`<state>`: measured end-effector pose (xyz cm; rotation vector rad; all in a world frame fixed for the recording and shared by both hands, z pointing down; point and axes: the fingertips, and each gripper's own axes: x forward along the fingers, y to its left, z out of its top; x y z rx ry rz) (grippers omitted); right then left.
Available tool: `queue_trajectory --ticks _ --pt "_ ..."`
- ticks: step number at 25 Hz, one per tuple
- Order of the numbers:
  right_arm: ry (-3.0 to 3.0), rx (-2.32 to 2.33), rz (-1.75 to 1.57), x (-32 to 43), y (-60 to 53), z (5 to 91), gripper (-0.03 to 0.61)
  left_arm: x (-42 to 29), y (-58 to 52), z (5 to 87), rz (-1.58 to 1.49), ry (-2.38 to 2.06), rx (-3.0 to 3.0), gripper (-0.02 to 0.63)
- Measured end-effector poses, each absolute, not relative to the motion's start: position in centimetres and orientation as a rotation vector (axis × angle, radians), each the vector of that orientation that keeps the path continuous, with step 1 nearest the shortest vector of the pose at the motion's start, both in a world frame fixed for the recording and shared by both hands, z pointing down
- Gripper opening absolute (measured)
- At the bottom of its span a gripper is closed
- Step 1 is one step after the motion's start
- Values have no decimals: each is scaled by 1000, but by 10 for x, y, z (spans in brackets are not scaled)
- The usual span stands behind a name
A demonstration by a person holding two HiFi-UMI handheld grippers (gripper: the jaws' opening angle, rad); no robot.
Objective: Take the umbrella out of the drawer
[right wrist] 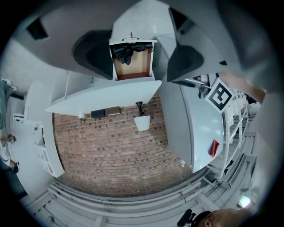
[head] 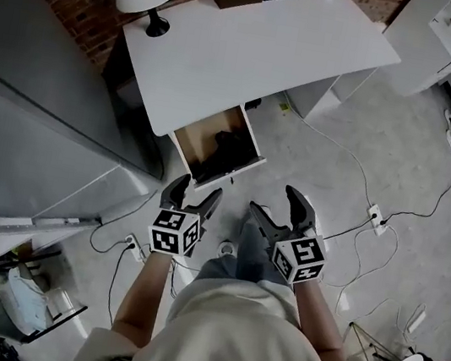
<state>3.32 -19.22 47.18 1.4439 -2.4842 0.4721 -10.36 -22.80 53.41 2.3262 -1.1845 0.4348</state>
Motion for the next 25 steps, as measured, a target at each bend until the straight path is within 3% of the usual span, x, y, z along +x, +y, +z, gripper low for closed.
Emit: queue_trajectory --ticks 25 --pt "-2422 1221 638 55 -353 614 360 -58 -362 791 963 -963 2081 365"
